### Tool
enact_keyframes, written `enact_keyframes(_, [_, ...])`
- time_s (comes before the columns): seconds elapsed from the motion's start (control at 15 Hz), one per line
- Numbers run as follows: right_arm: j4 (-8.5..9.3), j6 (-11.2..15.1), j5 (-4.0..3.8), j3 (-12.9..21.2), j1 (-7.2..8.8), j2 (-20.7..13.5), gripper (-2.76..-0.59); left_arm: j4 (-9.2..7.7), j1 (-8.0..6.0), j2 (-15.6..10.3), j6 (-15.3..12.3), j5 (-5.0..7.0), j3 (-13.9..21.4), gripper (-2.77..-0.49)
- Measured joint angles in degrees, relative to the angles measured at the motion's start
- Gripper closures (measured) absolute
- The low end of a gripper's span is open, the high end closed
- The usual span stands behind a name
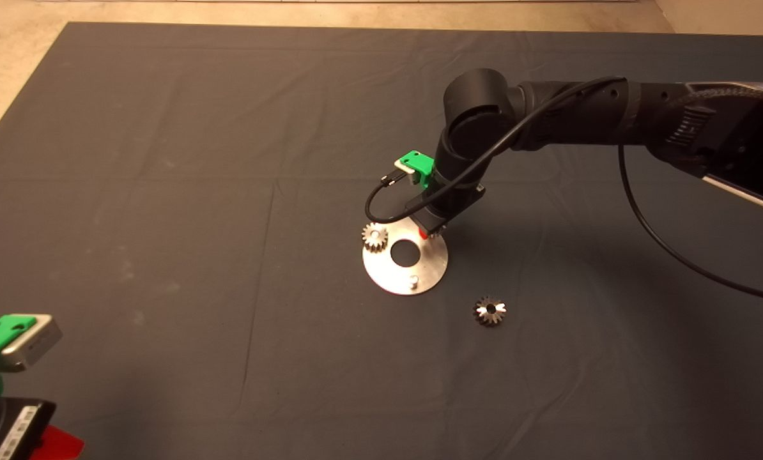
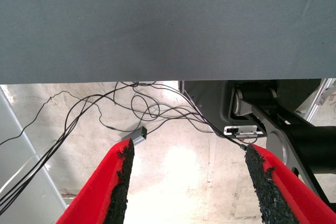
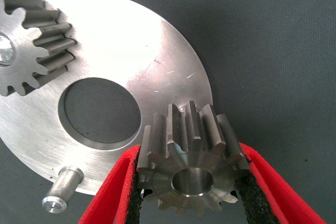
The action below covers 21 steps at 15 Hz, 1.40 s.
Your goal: Install three planetary gears onto the carrier pins
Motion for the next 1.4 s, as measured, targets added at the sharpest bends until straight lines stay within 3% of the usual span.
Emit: enact_keyframes(1.4, [-0.23, 0.0, 0.17, 0.1, -0.44, 0.1, -1.12, -0.02, 0.00, -1.2, 0.6, 0.00, 0.0, -1.46])
